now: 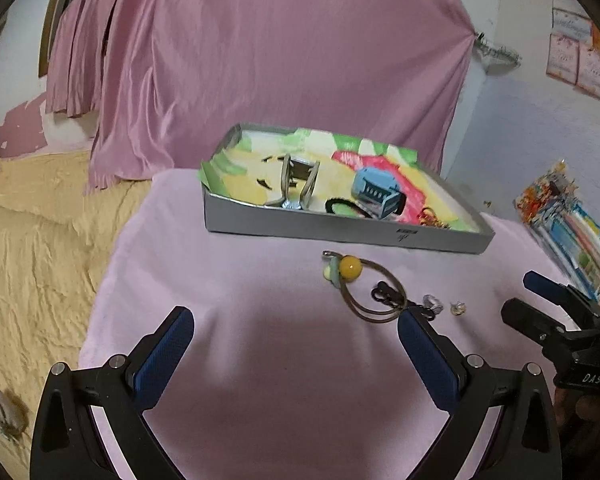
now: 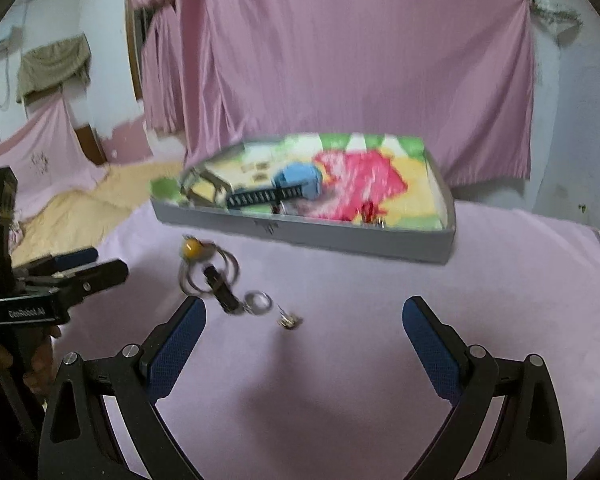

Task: Organize jewelry
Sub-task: 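Withdraw both open tools from the tray toward the remaining jewelry, then grasp the yellow-bead cord necklace with left tool while right tool grasps the gold stud earring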

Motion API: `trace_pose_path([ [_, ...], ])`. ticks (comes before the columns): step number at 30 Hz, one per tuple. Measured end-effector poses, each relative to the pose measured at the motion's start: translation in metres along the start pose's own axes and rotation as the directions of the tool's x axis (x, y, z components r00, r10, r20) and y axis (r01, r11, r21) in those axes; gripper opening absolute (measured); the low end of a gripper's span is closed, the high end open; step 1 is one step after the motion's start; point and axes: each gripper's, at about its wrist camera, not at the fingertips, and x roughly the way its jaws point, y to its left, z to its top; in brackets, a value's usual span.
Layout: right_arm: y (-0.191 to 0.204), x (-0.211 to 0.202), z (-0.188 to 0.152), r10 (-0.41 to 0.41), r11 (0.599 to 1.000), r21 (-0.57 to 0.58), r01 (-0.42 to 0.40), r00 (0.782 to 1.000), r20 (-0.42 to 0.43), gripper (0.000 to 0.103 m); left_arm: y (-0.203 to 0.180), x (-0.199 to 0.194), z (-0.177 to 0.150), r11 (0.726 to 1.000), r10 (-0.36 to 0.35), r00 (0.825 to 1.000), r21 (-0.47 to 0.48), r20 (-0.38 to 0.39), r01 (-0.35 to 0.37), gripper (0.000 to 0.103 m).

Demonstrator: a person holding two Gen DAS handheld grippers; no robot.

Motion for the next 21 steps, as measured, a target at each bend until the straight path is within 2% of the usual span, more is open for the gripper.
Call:
trace_pose_path([
  [5,-0.004,0.019,0.001,-0.010,1.000,0.005,0.010,0.996,-0.087,0.096,-0.010,0.017,0.004,0.999,0.033,0.997,0.043,-0.065,-0.030,0.102],
  [6,-0.004,0.022,0.001,-0.009,1.000,0.001,0.009,0.995,-0.099,0.091,-0.011,0.020,0.005,0.998,0.032,0.996,0.047,-0.081,-0.029,0.102],
  [7,-0.004,0.023,0.002,-0.005,1.000,-0.001,0.005,0.995,-0.102,0.080,-0.012,0.023,0.006,0.999,0.027,0.995,0.050,-0.095,-0.022,0.102],
  [9,-0.002,0.028,0.002,0.001,1.000,-0.010,-0.002,0.992,-0.123,0.065,-0.014,0.027,0.009,0.999,0.011,0.993,0.053,-0.114,-0.005,0.102],
  [11,-0.001,0.033,0.002,0.013,1.000,-0.016,-0.016,0.989,-0.145,0.059,-0.016,0.029,0.011,0.998,0.010,0.994,0.062,-0.110,-0.003,0.099],
  [13,0.000,0.037,0.002,0.027,0.999,-0.017,-0.030,0.987,-0.158,0.053,-0.021,0.033,0.015,0.997,0.013,0.994,0.083,-0.113,-0.004,0.094],
  [17,0.005,0.040,0.002,0.050,0.998,-0.026,-0.055,0.984,-0.172,0.048,-0.023,0.040,0.023,0.996,-0.003,0.992,0.088,-0.125,0.014,0.081],
  [21,0.005,0.044,0.003,0.066,0.997,-0.013,-0.070,0.980,-0.188,0.042,-0.025,0.050,0.028,0.996,-0.036,0.989,0.079,-0.145,0.048,0.060],
])
